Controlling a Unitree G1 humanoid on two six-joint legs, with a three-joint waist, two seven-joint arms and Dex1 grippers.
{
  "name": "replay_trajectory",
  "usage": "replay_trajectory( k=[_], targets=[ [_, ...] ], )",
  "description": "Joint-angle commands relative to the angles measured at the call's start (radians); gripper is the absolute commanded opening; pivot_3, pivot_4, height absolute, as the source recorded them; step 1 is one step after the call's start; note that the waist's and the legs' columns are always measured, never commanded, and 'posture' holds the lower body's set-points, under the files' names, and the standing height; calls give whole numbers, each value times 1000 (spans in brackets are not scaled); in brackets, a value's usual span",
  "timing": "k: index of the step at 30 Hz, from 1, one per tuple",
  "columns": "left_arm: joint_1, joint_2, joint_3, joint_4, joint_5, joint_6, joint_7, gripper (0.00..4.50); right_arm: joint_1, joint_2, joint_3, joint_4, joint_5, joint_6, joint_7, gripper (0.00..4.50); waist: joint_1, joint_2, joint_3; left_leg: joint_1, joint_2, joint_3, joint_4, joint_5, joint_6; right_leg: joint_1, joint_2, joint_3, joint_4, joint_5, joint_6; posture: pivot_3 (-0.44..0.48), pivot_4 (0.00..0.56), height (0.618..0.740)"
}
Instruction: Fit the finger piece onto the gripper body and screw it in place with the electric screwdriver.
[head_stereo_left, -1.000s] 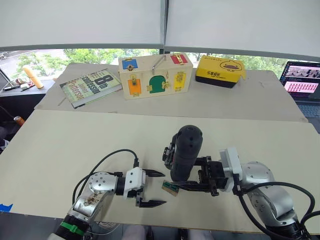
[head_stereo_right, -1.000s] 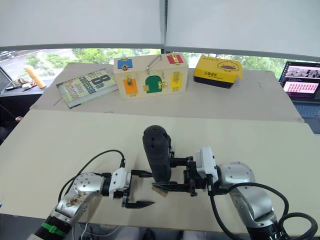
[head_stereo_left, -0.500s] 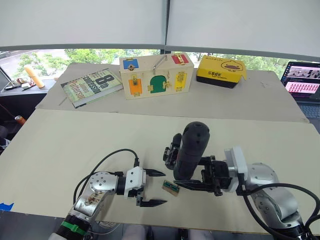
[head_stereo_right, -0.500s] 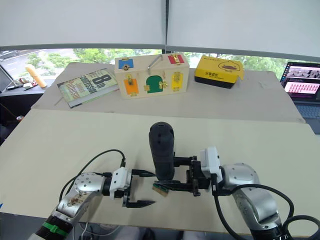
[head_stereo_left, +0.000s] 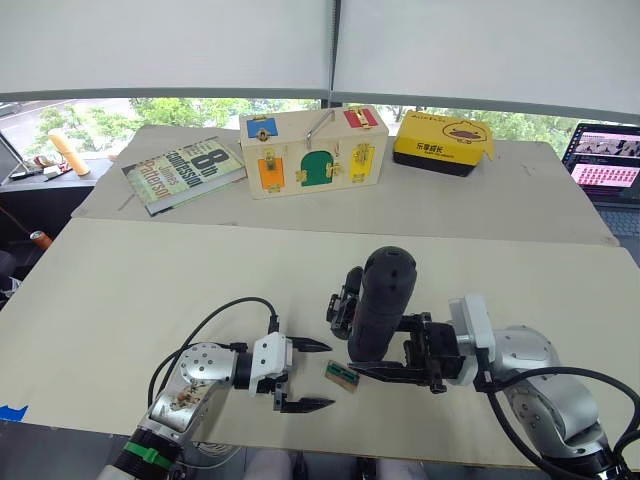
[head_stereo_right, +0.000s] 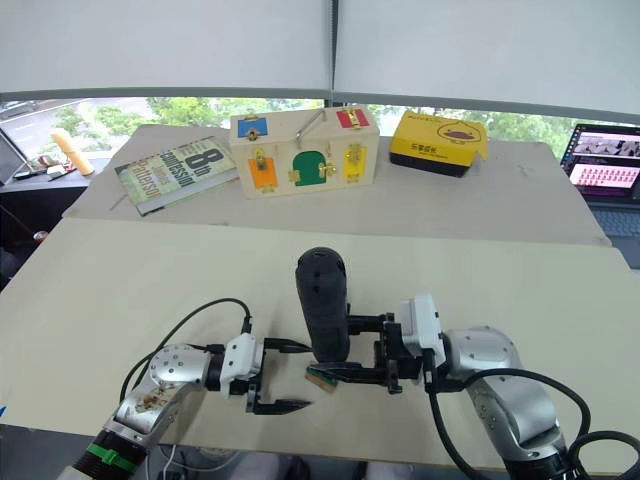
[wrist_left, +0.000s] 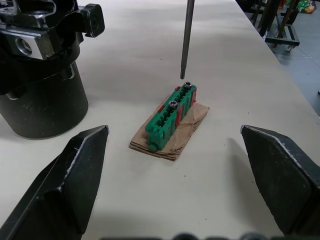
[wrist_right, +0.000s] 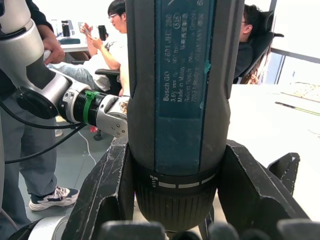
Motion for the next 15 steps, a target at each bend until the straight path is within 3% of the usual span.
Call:
replay_trajectory(
  k=[1, 15],
  targets=[
    [13, -7, -29, 33, 33, 11, 19, 4500, -3, -2, -10, -28, 17, -33, 5, 1895, 0, 0, 0, 0, 0, 0, 0, 0, 0, 0, 0, 0, 0, 0, 0, 0, 150, 740],
    [16, -4, -30, 31, 34, 14, 22, 4500, -9, 2, 9, -24, 0, -40, 9, 1895, 0, 0, 0, 0, 0, 0, 0, 0, 0, 0, -1, 0, 0, 0, 0, 0, 150, 740]
  ],
)
